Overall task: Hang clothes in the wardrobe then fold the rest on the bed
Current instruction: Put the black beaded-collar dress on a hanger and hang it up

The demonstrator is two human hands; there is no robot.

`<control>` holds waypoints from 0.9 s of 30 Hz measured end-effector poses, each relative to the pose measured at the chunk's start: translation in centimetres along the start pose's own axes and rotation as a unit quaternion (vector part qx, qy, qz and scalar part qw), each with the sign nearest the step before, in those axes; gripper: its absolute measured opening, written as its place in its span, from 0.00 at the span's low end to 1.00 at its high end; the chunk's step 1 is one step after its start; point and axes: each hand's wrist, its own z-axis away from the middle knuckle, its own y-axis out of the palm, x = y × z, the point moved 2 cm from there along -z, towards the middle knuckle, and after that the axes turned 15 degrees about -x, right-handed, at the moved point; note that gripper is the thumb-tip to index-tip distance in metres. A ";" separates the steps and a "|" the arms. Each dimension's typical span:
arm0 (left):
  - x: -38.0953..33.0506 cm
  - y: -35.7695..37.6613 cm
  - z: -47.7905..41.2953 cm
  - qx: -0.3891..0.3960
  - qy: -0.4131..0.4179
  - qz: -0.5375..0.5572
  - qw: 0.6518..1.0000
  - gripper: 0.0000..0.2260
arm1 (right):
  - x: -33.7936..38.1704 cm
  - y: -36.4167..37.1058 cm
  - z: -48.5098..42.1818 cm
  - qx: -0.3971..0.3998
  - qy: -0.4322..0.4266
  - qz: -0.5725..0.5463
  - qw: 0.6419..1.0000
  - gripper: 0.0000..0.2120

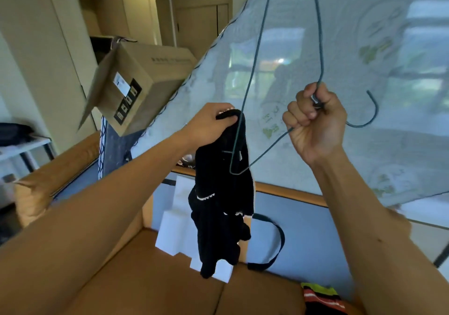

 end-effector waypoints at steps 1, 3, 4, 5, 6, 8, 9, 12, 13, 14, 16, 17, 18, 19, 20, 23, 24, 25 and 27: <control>-0.8 -0.3 -0.7 -0.002 0.001 0.010 1.000 0.06 | -0.8 0.3 -0.2 0.009 -0.002 0.011 1.000 0.11; -2.2 -1.2 -1.7 -0.003 -0.004 0.037 0.999 0.06 | -2.4 0.1 -0.5 0.014 0.004 0.031 0.999 0.11; -2.8 -1.7 -2.2 -0.003 -0.010 0.058 0.998 0.06 | -3.2 -0.4 -0.6 0.010 0.013 0.042 0.999 0.11; -3.3 -2.4 -2.7 -0.005 -0.021 0.085 0.996 0.07 | -3.9 -1.1 -0.8 0.004 0.020 0.055 0.998 0.11; -3.6 -3.0 -3.0 -0.008 -0.032 0.112 0.993 0.08 | -4.6 -2.0 -0.7 -0.001 0.027 0.072 0.997 0.10; -4.2 -4.5 -3.8 -0.011 -0.032 0.138 0.990 0.08 | -5.7 -3.7 -0.7 0.000 0.030 0.115 0.993 0.08; -4.5 -5.1 -4.1 -0.004 -0.024 0.136 0.990 0.07 | -6.0 -4.4 -0.6 0.003 0.032 0.132 0.991 0.08; -4.9 -6.8 -4.6 0.016 0.011 0.082 0.996 0.07 | -5.7 -6.1 -0.7 0.006 0.031 0.172 0.985 0.10; -4.9 -7.4 -4.7 0.020 0.012 0.071 0.997 0.07 | -5.3 -6.4 -0.7 0.013 0.025 0.196 0.980 0.10; -4.8 -8.0 -4.8 0.020 0.007 0.066 0.998 0.07 | -4.9 -6.5 -0.7 0.020 0.021 0.224 0.974 0.11; -5.1 -9.1 -4.9 0.012 -0.012 0.060 0.998 0.09 | -4.3 -6.9 -0.6 0.037 0.024 0.286 0.957 0.12; -5.2 -9.6 -5.0 0.006 -0.019 0.054 0.998 0.09 | -4.2 -7.2 -0.5 0.047 0.036 0.314 0.948 0.12; -5.3 -10.1 -5.1 -0.002 -0.014 0.040 0.999 0.09 | -4.0 -7.4 -0.4 0.057 0.052 0.344 0.936 0.13; -5.4 -10.4 -5.3 -0.010 -0.001 0.017 1.000 0.10 | -3.9 -7.6 -0.2 0.069 0.066 0.379 0.920 0.14; -5.7 -10.7 -5.4 -0.015 0.020 -0.017 1.000 0.10 | -3.9 -7.6 0.0 0.081 0.075 0.419 0.901 0.14; -6.7 -10.9 -5.6 -0.009 0.098 -0.121 0.988 0.10 | -4.0 -7.3 -0.1 0.109 0.086 0.522 0.842 0.13; -6.9 -10.7 -5.7 0.000 0.121 -0.145 0.982 0.10 | -4.0 -6.9 -0.1 0.121 0.089 0.539 0.829 0.13; -7.0 -10.5 -5.7 0.007 0.147 -0.169 0.975 0.09 | -4.1 -6.6 -0.2 0.136 0.087 0.559 0.814 0.13; -7.0 -9.8 -5.7 0.012 0.198 -0.217 0.956 0.08 | -4.2 -5.5 -0.1 0.166 0.053 0.614 0.770 0.12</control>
